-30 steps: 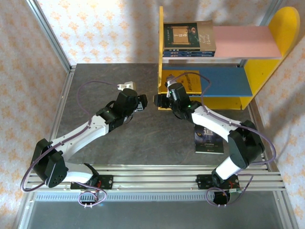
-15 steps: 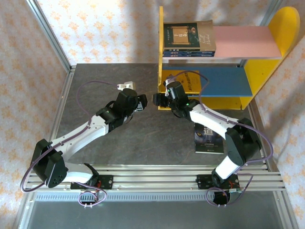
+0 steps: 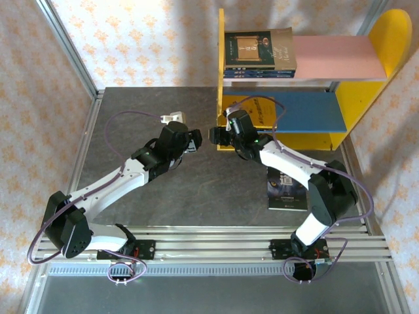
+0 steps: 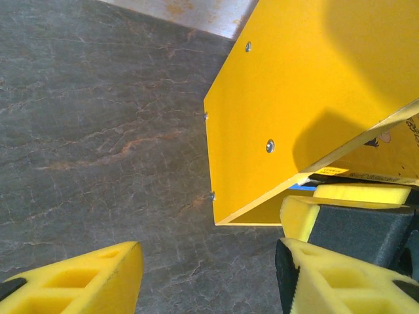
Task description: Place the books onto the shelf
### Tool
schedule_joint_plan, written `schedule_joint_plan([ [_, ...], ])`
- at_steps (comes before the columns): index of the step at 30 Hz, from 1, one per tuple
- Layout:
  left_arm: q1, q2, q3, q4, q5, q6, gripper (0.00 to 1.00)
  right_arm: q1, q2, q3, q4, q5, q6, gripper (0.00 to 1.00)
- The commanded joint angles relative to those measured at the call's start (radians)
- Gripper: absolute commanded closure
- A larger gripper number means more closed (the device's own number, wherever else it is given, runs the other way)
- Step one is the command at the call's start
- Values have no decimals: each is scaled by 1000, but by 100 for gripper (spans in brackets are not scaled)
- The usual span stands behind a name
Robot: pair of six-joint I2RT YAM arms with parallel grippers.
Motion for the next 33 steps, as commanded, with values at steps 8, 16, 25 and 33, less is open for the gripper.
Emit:
schedule_joint_plan([
  [8, 9, -30, -9, -21, -41, 11, 44, 5, 25, 45, 13, 10, -26, 39],
  [16, 9, -25, -10, -20, -41, 10, 44, 5, 10, 46, 0, 28, -41, 38],
  [25, 9, -44, -13, -25, -46, 13, 44, 3, -44, 40, -32, 15, -57, 37],
  [33, 8, -51, -15, -26, -45, 16, 43, -20, -162, 28, -146, 22, -71, 35],
])
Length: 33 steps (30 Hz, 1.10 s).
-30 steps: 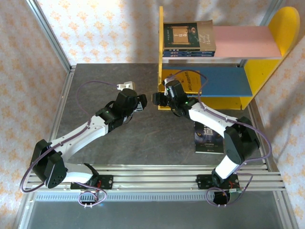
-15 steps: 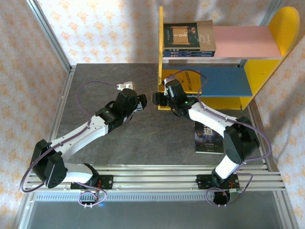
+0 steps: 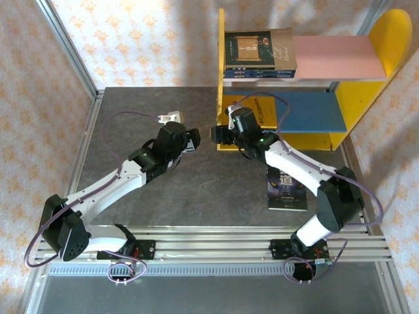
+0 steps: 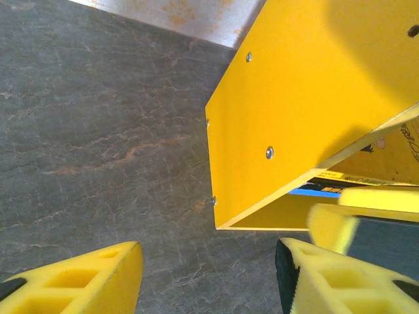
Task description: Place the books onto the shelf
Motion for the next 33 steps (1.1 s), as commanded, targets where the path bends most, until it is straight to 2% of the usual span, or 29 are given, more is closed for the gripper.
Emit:
schedule_joint_plan([
  [1, 10, -20, -7, -23, -29, 16, 43, -21, -81, 8, -69, 20, -22, 34],
  [18, 9, -9, 26, -42, -14, 22, 43, -189, -255, -146, -176, 19, -6, 32],
  [33, 9, 61, 44, -31, 49, 62, 44, -234, -303, -142, -255, 33, 37, 32],
])
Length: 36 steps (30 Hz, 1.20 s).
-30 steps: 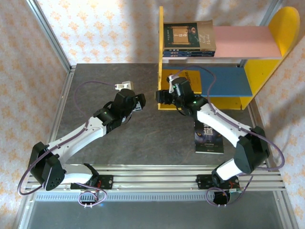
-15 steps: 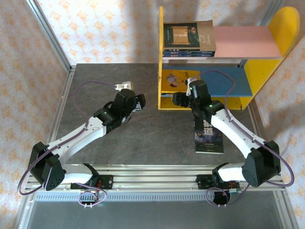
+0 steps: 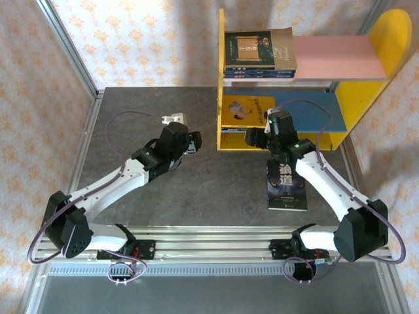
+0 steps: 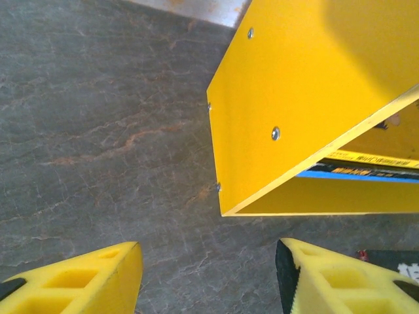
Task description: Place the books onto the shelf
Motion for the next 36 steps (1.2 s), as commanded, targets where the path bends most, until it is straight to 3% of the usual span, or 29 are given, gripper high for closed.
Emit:
schedule_joint_plan([
  [1, 8, 23, 37, -8, 26, 29, 44, -6, -44, 19, -43, 38, 13, 31],
  [13, 9, 13, -2, 4, 64, 28, 44, -86, -82, 81, -173, 159, 21, 30],
  [20, 9, 24, -78, 72, 107, -26, 44, -119, -183, -31, -313, 148, 106, 31],
  [26, 7, 77, -161, 167, 178, -100, 45, -77, -237, -240, -300, 97, 251, 32],
  [30, 5, 97, -187, 194, 189, -128, 45, -6, -222, -314, -291, 161, 323, 28],
  [36, 6, 105, -197, 183, 180, -127, 45, 3, -148, -328, -333, 247, 346, 22],
])
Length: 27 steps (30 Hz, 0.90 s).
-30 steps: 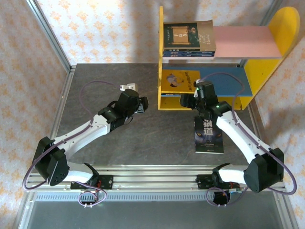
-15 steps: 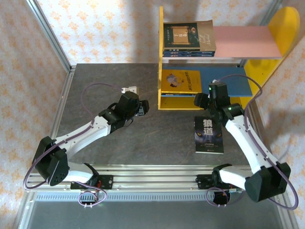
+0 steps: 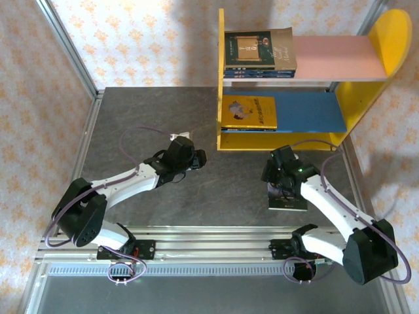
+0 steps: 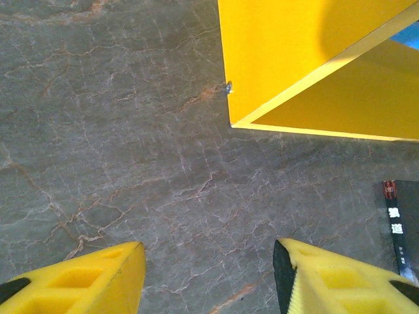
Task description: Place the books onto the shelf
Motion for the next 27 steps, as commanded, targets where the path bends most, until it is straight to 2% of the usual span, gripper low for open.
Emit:
schedule_joint_plan([
  [1, 5, 2, -14, 29, 1, -13, 46, 6, 48, 3, -43, 105, 39, 21],
  [6, 5, 7, -15, 29, 4, -15, 46, 6, 133, 4, -24, 104, 22, 20],
  [12, 5, -1, -18, 18, 9, -15, 46, 33, 189, -6, 47, 30, 2, 21],
  [16, 5, -2, -27, 15, 15, -16, 46, 108, 230, 2, 116, -30, 18, 22],
  [21, 5, 1, -39, 21, 32, -27, 46, 214, 352, 39, 240, -107, 72, 23],
  [27, 5, -33, -60, 7, 25, -31, 46, 315, 463, 142, 298, -122, 90, 24],
])
